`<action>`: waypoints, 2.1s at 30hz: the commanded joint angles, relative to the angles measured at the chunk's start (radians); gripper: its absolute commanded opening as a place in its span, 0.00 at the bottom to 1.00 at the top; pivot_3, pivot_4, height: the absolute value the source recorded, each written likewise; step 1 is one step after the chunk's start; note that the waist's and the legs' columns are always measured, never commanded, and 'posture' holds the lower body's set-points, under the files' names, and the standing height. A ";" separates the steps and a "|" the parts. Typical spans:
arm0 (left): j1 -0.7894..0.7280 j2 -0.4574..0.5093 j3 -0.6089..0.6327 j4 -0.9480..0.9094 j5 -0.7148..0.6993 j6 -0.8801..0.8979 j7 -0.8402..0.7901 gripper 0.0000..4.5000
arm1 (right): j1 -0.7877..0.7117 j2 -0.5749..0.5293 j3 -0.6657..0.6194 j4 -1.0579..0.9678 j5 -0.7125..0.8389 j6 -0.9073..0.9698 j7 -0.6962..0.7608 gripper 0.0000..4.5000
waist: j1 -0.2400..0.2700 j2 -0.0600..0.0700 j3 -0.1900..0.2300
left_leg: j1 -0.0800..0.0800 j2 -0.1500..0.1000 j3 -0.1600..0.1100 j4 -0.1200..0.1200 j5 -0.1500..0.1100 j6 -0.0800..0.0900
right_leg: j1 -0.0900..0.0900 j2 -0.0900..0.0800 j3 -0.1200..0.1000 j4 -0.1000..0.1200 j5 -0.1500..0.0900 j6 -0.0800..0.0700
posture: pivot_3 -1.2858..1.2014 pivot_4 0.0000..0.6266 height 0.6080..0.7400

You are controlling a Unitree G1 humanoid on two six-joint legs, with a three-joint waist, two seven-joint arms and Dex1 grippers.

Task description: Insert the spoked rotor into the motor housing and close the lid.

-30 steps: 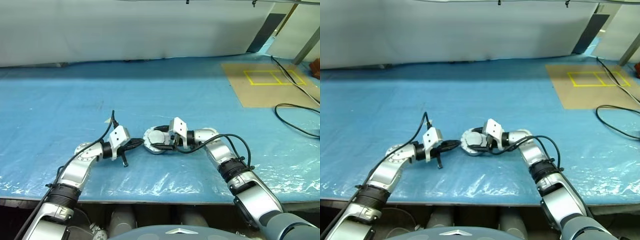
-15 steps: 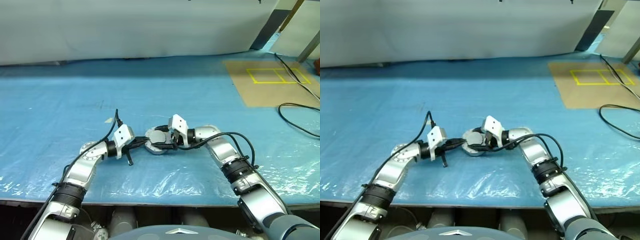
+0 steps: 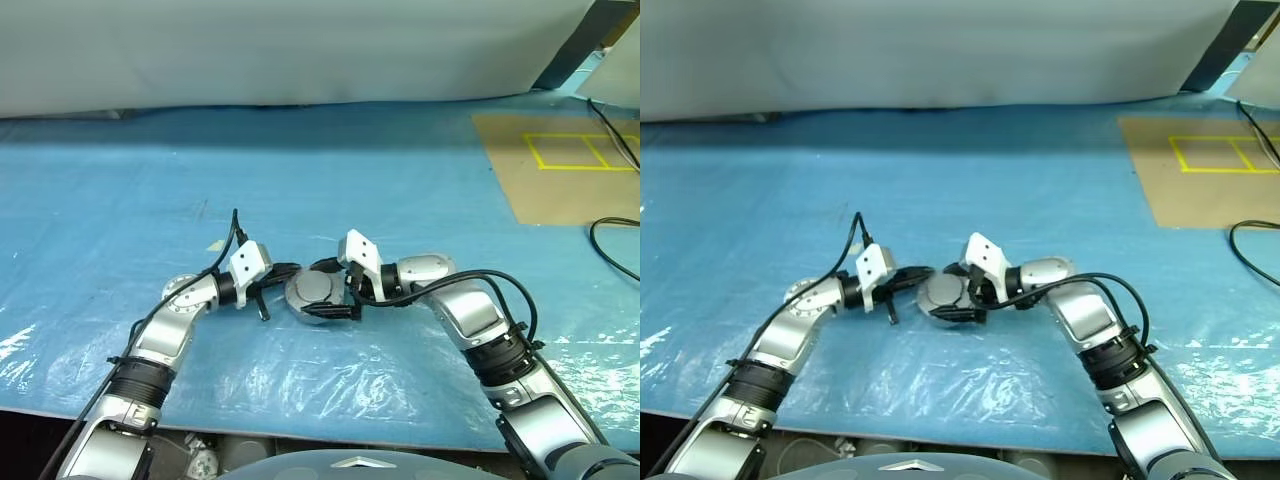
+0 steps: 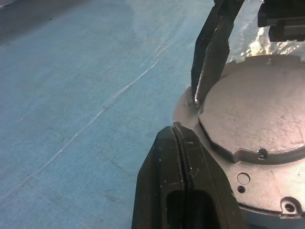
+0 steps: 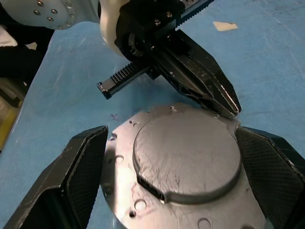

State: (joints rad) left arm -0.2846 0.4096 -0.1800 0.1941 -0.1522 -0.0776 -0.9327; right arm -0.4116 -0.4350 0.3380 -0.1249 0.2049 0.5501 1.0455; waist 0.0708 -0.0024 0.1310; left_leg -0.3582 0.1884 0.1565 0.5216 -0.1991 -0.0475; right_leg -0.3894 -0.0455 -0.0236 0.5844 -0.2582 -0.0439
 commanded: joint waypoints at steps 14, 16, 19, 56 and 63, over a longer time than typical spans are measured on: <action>0.068 0.025 0.095 -0.110 -0.190 0.109 -0.111 0.00 | -0.068 0.107 0.041 0.493 -0.094 -0.326 -0.020 0.99 | -0.027 -0.001 0.009 | 0.024 0.004 -0.004 0.008 -0.007 0.003 | 0.022 -0.010 0.000 0.004 -0.008 -0.002 | 0.52 0.24 1.00; 0.067 0.033 0.115 -0.112 -0.207 0.123 -0.110 0.00 | -0.082 0.099 0.038 0.492 -0.097 -0.321 -0.016 0.99 | -0.032 -0.001 0.009 | 0.023 0.004 -0.004 0.008 -0.005 0.006 | 0.022 -0.010 0.000 0.006 -0.005 -0.007 | 0.52 0.24 1.00; 0.061 0.042 0.136 -0.091 -0.207 0.122 -0.107 0.00 | -0.084 0.078 0.035 0.476 -0.088 -0.312 0.003 0.99 | -0.032 0.000 0.009 | 0.023 0.006 -0.004 0.008 -0.005 0.006 | 0.021 -0.008 0.000 0.006 -0.004 -0.009 | 0.52 0.24 1.00; 0.060 0.017 0.122 -0.070 -0.152 0.096 -0.086 0.00 | -0.074 0.125 0.119 0.767 -0.183 -0.529 -0.003 0.67 | -0.040 -0.003 0.006 | 0.018 0.005 -0.003 0.008 -0.002 0.011 | 0.021 -0.009 -0.001 0.004 -0.003 -0.010 | 0.52 0.24 1.00; 0.080 0.021 0.113 -0.092 -0.154 0.100 -0.081 0.00 | -0.084 0.096 0.141 0.655 -0.192 -0.408 0.010 0.67 | -0.037 -0.002 0.005 | 0.025 0.005 -0.003 0.007 -0.002 0.011 | 0.025 -0.009 -0.001 0.005 -0.007 -0.004 | 0.52 0.24 1.00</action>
State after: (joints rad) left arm -0.2065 0.4255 -0.0700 0.1421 -0.3053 0.0311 -1.0162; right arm -0.5709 -0.2971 0.3886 0.4513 0.1384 0.0266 1.0658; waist 0.0339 -0.0040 0.1363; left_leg -0.3331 0.1938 0.1531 0.5288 -0.2011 -0.0366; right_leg -0.3644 -0.0546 -0.0241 0.5894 -0.2646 -0.0480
